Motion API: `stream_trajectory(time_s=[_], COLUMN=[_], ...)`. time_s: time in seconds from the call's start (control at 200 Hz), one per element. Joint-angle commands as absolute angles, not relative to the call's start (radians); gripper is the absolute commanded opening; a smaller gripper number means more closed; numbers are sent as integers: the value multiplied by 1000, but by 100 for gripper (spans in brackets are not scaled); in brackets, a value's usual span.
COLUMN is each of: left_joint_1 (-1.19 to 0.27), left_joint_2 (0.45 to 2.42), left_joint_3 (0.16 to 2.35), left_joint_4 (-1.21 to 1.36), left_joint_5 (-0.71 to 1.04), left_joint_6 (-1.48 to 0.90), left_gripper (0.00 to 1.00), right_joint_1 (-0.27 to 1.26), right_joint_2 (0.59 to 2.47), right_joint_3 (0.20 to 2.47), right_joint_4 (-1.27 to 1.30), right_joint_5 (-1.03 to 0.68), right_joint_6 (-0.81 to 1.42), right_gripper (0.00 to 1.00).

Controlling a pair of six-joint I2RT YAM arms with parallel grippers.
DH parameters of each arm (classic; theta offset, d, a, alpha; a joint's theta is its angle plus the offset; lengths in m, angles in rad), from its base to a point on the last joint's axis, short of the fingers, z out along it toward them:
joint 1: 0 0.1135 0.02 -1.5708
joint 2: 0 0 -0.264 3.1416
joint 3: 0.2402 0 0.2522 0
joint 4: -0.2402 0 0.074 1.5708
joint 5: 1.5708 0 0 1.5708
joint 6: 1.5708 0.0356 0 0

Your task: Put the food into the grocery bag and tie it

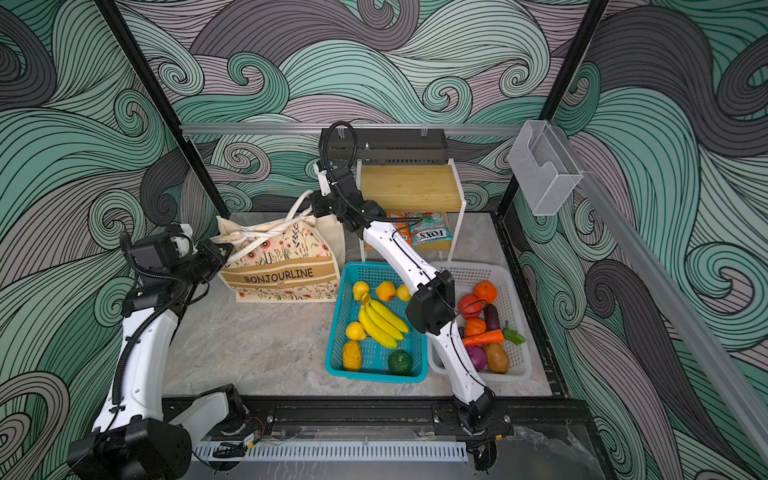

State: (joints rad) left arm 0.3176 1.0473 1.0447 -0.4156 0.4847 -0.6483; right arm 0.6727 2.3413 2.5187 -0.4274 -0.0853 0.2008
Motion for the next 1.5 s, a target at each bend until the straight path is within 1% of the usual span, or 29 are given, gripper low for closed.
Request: stream_trajectory(time_s=[0.0, 0.085, 0.14, 0.245, 0.285, 0.38, 0.445, 0.495, 0.52, 0.565, 0.64, 0.715, 0.76, 0.796, 0.856, 0.981, 1.066, 1.256, 1.366, 1.491], left_joint_1=[324, 323, 324, 324, 324, 323, 324, 324, 323, 324, 323, 327, 327, 326, 327, 327, 327, 325, 324, 293], left_joint_2=[1064, 1078, 1080, 1068, 1061, 1046, 1035, 1023, 1019, 1010, 993, 982, 981, 980, 971, 924, 883, 798, 763, 757], left_joint_3=[1065, 1076, 1078, 1078, 1078, 1075, 1075, 1072, 1071, 1068, 1088, 1135, 1175, 1199, 1234, 1256, 1247, 1126, 1036, 979], left_joint_4=[-419, -418, -424, -437, -438, -427, -431, -437, -438, -445, -497, -579, -633, -661, -704, -747, -752, -690, -650, -674], left_joint_5=[511, 544, 552, 546, 543, 543, 540, 533, 530, 521, 467, 352, 282, 248, 186, 108, 126, 271, 326, 351], left_joint_6=[-641, -641, -639, -624, -623, -626, -626, -623, -621, -612, -567, -508, -472, -450, -428, -401, -394, -415, -406, -376], left_gripper=[8, 14, 17, 30, 35, 44, 54, 67, 74, 84, 96, 99, 98, 99, 99, 99, 99, 99, 99, 99], right_joint_1=[646, 653, 658, 672, 677, 693, 705, 712, 715, 721, 728, 734, 737, 737, 736, 736, 737, 705, 644, 548], right_joint_2=[2259, 2243, 2231, 2203, 2190, 2154, 2132, 2114, 2105, 2087, 2051, 2003, 1974, 1955, 1921, 1805, 1690, 1424, 1278, 1131], right_joint_3=[2506, 2500, 2497, 2480, 2470, 2437, 2416, 2398, 2389, 2374, 2342, 2286, 2255, 2241, 2224, 2118, 1982, 1644, 1456, 1244], right_joint_4=[-414, -421, -428, -432, -432, -422, -422, -422, -419, -418, -419, -401, -385, -386, -405, -414, -389, -396, -404, -418], right_joint_5=[27, 28, 32, 43, 44, 42, 43, 43, 45, 50, 42, 36, 35, 34, 34, 59, 86, 121, 113, 88], right_joint_6=[124, 104, 98, 73, 64, 50, 39, 27, 22, 15, 16, 27, 33, 38, 38, 28, 20, 12, 59, 104], right_gripper=[21, 31, 34, 38, 43, 51, 57, 63, 65, 69, 76, 85, 92, 95, 99, 99, 99, 99, 99, 99])
